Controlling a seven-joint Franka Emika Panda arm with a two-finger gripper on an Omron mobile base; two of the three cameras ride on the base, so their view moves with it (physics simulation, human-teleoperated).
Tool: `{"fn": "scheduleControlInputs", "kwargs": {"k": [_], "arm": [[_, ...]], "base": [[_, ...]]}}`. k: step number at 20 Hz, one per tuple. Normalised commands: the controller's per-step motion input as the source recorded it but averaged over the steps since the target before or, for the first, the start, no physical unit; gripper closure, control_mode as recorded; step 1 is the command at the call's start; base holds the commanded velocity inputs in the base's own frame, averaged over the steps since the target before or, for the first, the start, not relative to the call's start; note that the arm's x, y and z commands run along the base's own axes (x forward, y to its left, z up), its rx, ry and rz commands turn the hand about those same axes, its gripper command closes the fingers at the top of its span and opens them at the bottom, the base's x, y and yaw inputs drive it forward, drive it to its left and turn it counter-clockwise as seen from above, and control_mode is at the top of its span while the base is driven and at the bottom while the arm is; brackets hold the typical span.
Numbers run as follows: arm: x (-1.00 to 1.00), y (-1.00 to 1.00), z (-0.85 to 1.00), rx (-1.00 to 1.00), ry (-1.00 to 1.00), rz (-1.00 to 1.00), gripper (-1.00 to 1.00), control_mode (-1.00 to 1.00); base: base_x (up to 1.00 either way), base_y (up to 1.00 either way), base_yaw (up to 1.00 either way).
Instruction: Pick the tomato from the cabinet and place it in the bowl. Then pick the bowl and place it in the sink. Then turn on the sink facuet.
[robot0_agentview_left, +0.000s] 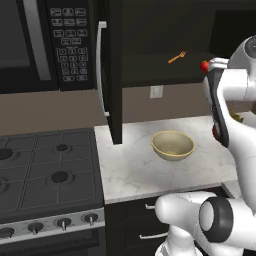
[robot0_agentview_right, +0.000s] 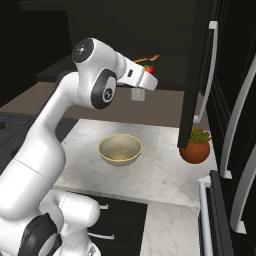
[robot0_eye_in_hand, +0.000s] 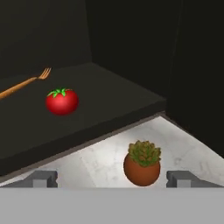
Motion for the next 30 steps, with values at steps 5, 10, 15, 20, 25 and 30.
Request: {"fn": "scheduleControlInputs", "kwargs": {"k": [5, 10, 15, 20, 25, 30], "arm": [[0.61, 0.00, 0.00, 0.00, 0.00, 0.08, -1.00, -1.00], [0.63, 0.00, 0.00, 0.00, 0.00, 0.02, -1.00, -1.00], [0.65, 0.00, -0.06, 0.00, 0.00, 0.00, -1.00, -1.00], [0.39, 0.00, -0.06, 0.00, 0.00, 0.00, -1.00, -1.00], [0.40, 0.00, -0.08, 0.00, 0.00, 0.00, -1.00, -1.00], [0.35, 0.00, -0.08, 0.00, 0.00, 0.00, -1.00, -1.00]], "base": [[0.00, 0.00, 0.00], [0.00, 0.00, 0.00], [0.00, 0.00, 0.00], [0.00, 0.00, 0.00], [0.00, 0.00, 0.00], [0.00, 0.00, 0.00]]}}
